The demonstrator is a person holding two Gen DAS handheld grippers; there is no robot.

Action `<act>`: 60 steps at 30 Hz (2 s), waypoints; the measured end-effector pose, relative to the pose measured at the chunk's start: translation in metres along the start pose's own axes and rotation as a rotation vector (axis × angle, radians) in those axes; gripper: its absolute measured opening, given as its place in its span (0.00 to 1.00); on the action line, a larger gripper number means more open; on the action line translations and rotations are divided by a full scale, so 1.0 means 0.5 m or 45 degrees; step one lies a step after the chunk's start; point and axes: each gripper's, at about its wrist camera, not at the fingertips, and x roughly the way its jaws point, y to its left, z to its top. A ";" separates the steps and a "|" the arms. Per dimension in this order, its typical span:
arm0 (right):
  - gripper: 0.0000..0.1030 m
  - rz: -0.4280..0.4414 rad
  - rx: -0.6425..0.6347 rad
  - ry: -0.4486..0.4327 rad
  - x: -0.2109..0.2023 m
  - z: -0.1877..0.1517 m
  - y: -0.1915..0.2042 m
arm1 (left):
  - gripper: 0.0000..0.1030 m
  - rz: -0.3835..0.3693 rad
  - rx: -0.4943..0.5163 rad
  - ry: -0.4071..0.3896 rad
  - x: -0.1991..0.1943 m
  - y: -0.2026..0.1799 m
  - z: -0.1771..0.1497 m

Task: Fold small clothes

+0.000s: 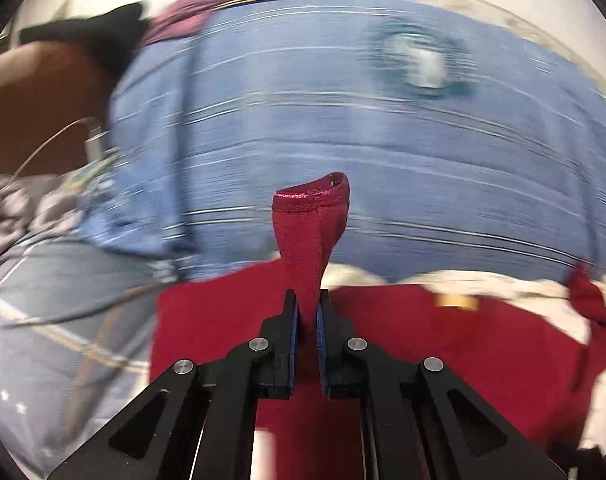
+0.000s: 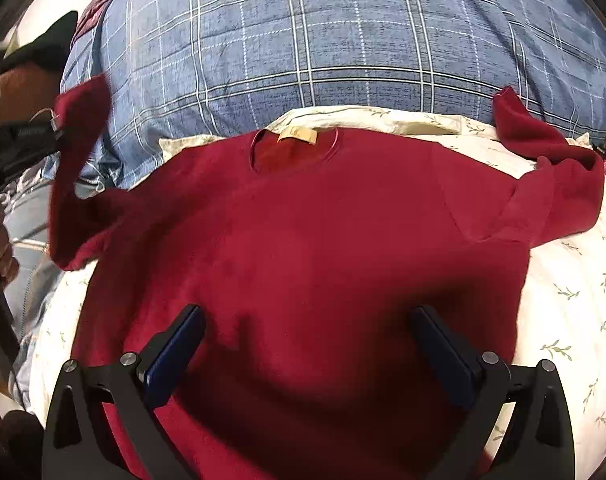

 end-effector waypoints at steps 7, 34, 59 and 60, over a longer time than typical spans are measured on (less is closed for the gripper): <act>1.00 0.051 0.138 -0.052 -0.024 0.017 -0.060 | 0.20 -0.296 0.060 0.153 0.064 -0.106 -0.030; 0.16 0.027 -0.070 0.146 0.218 0.194 0.042 | 0.73 0.228 -0.394 0.127 0.091 0.326 -0.069; 0.47 -0.119 -0.100 -0.074 0.057 0.185 -0.038 | 0.73 0.043 -0.149 0.180 0.098 0.202 -0.099; 0.47 -0.048 -0.133 -0.031 0.073 0.181 -0.015 | 0.73 0.048 -0.129 0.207 0.109 0.198 -0.102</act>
